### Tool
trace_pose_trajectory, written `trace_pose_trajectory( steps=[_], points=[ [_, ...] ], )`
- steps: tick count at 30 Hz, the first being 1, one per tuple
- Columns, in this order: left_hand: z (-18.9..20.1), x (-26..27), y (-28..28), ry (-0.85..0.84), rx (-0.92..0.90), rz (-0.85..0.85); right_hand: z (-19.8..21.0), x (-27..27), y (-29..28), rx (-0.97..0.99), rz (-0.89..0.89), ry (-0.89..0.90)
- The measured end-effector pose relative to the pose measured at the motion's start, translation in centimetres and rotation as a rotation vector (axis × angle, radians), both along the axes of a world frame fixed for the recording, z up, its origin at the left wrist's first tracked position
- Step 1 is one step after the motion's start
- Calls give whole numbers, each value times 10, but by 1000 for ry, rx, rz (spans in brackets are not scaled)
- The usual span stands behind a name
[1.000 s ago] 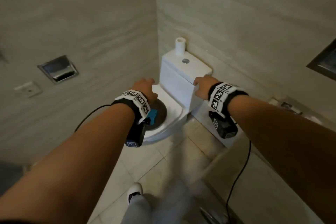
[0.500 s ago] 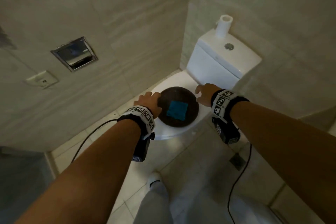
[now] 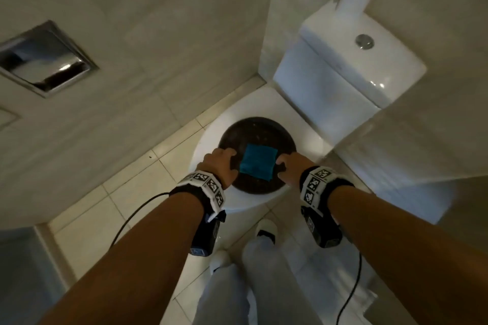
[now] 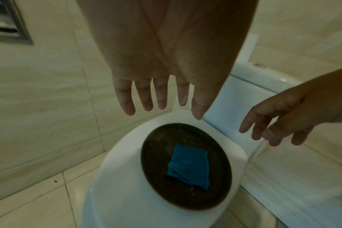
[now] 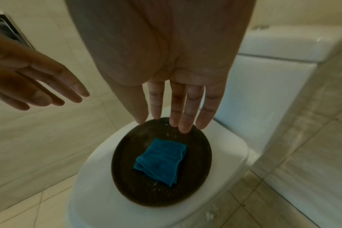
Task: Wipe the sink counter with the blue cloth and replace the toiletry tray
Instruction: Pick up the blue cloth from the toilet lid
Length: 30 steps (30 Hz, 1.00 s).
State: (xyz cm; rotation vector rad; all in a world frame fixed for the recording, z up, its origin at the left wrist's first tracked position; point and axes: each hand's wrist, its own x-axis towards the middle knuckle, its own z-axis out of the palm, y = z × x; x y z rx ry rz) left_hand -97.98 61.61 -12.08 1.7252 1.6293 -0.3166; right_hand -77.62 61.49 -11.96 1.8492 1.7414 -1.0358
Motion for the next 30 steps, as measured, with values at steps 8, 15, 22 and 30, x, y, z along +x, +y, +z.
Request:
trace_pose_trajectory(
  steps=[8,15,22,30],
  points=[
    [-125,30,31,-15,-70,-43,-125,14,29,-32,-99,101],
    [-188,49,32,-95,-57,-13,-180,8,37,53,-75,199],
    [-211,54,37,-111,20,21,-209,7,33,125,-50,161],
    [-174,51,41,-160,3,33,-184,12,35,207,-169,191]
  ],
)
